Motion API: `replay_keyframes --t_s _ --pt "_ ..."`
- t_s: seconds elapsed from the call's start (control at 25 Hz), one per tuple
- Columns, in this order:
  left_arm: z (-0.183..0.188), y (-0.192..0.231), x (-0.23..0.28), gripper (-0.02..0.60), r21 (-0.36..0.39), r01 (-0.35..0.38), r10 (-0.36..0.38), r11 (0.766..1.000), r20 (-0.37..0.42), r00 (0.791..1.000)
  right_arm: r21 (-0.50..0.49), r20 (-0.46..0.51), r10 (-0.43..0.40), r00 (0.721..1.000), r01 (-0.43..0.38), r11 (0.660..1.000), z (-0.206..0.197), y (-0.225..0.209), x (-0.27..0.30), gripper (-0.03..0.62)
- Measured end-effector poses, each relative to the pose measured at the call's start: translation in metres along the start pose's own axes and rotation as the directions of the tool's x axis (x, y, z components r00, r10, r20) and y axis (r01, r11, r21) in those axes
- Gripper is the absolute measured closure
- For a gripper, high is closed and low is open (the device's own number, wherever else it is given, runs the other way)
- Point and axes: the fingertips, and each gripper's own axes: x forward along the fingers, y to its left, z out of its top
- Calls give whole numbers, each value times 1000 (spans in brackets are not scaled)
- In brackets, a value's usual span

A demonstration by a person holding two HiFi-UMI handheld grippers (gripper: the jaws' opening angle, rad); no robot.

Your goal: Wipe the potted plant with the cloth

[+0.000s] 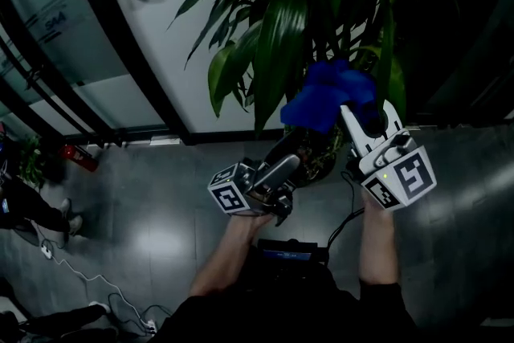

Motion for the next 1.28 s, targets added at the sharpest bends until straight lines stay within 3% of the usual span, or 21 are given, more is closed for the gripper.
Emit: replay_keyframes --t_s 0.2,0.44,0.52,0.64,0.84,1.16,1.28 --pt "4 2 1 261 -38 16 -14 999 44 999 23 -26 -12 1000 13 1000 -20 -6 10 516" --pt "4 50 -13 259 -43 -121 124 992 65 990 55 33 -27 999 25 998 -8 -16 0 516" --pt "1 52 -5 253 -37 -99 101 994 55 993 64 40 -13 999 10 998 -5 -17 1 516" --pt "-8 42 19 238 -51 -3 5 999 36 999 87 41 2 999 -5 996 -4 -19 3 516" --pt "-12 21 38 219 -40 105 -104 994 45 994 77 -47 43 998 -39 996 -32 -14 9 516" --pt "-8 12 36 213 -41 115 -111 992 91 990 124 -127 79 989 -64 990 -72 8 -18 516" --pt "-10 15 35 209 -38 93 -90 995 76 993 81 -165 84 983 -71 994 -79 18 -28 516"
